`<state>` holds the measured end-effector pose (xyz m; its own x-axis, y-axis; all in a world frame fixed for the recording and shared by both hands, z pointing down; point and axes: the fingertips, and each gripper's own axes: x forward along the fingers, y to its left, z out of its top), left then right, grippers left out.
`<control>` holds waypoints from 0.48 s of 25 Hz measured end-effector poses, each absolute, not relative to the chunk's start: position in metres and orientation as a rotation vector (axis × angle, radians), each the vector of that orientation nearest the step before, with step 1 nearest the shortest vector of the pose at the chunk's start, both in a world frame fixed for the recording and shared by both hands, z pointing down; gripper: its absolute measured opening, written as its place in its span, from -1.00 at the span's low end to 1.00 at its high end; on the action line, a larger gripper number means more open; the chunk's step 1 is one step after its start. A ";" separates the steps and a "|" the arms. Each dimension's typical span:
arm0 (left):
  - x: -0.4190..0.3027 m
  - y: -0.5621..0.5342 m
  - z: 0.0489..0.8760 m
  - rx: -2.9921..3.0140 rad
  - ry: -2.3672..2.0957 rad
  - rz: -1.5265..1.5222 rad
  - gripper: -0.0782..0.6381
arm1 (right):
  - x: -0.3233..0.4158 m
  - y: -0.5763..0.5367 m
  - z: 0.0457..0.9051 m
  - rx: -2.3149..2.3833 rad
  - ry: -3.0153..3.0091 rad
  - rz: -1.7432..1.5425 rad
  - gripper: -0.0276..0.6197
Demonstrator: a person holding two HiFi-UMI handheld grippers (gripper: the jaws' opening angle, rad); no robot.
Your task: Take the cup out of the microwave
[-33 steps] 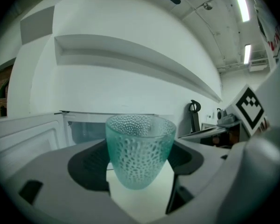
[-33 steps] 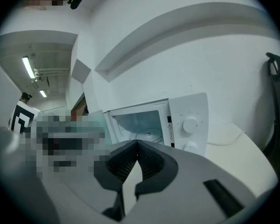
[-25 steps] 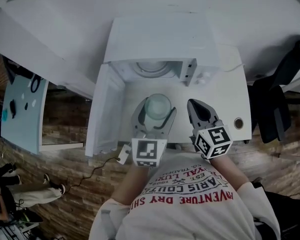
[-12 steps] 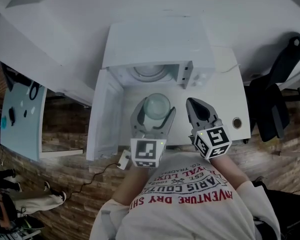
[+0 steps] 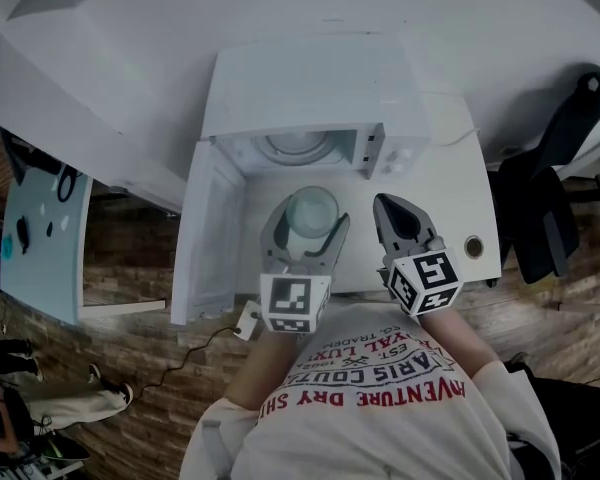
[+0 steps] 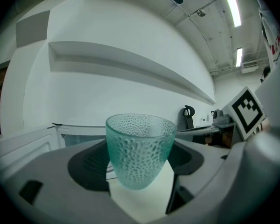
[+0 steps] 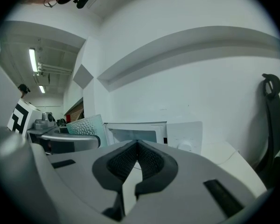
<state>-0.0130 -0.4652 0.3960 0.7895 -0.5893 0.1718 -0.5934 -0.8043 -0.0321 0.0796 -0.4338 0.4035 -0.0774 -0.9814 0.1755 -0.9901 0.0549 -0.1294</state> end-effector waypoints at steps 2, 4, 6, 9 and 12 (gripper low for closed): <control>-0.012 -0.466 0.398 2.945 -0.972 0.279 0.26 | 0.081 -0.434 0.404 2.111 -2.249 0.337 -0.88; -0.012 -0.466 0.399 2.940 -0.969 0.285 0.26 | 0.081 -0.434 0.405 2.111 -2.247 0.340 -0.88; -0.010 -0.467 0.400 2.937 -0.963 0.289 0.26 | 0.082 -0.434 0.405 2.110 -2.246 0.342 -0.88; -0.008 -0.466 0.403 2.922 -0.950 0.316 0.26 | 0.083 -0.435 0.407 2.104 -2.245 0.343 -0.88; -0.007 -0.465 0.407 2.911 -0.947 0.363 0.26 | 0.085 -0.436 0.409 2.100 -2.243 0.343 -0.88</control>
